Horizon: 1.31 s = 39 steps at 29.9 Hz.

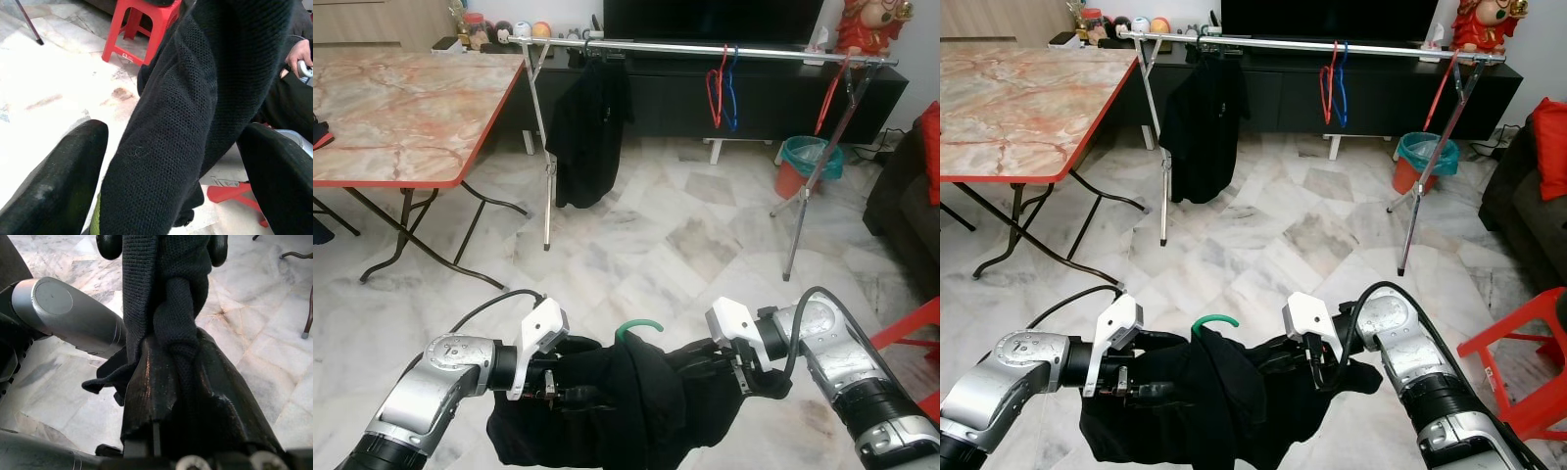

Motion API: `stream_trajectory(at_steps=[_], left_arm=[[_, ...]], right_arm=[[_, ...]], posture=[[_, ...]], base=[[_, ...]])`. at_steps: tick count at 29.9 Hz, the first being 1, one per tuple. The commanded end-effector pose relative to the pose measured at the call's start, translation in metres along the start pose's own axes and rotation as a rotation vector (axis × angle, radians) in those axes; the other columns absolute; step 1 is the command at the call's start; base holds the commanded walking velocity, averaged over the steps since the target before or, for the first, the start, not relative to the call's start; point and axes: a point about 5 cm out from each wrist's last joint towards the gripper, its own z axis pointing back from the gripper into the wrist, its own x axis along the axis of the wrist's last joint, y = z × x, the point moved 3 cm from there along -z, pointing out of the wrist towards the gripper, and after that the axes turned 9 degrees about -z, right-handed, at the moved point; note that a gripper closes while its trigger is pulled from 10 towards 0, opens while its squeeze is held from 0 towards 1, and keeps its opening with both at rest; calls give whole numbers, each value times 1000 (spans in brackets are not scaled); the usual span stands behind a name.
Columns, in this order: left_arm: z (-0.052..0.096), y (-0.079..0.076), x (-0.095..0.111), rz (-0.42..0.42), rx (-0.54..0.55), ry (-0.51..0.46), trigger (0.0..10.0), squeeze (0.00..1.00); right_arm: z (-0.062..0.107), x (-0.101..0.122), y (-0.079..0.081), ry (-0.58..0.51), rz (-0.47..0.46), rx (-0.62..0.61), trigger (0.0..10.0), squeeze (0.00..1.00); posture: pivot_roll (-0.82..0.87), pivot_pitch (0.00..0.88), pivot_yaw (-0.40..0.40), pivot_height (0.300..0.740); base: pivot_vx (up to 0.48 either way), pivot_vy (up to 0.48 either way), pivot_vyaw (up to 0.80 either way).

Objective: Hang hanger

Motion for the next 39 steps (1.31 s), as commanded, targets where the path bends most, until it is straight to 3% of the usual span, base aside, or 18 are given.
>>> stream_trajectory(at_steps=[1, 2, 39], left_arm=[[-8, -2, -2, 1, -23, 6, 2039, 0], [-8, -2, -2, 1, -24, 6, 0, 0], [-16, -6, 7, 12, -62, -43, 0, 0]], right_arm=[[-4, 19, 1, -56, 76, 26, 10000, 0], [-4, 19, 1, -57, 76, 26, 10000, 0], [-12, 29, -4, -99, 73, 12, 10000, 0]], posture=[[-12, 0, -36, 740], [-12, 0, -36, 740], [-6, 0, -40, 740]], base=[[0, 0, 0], [0, 0, 0], [0, 0, 0]])
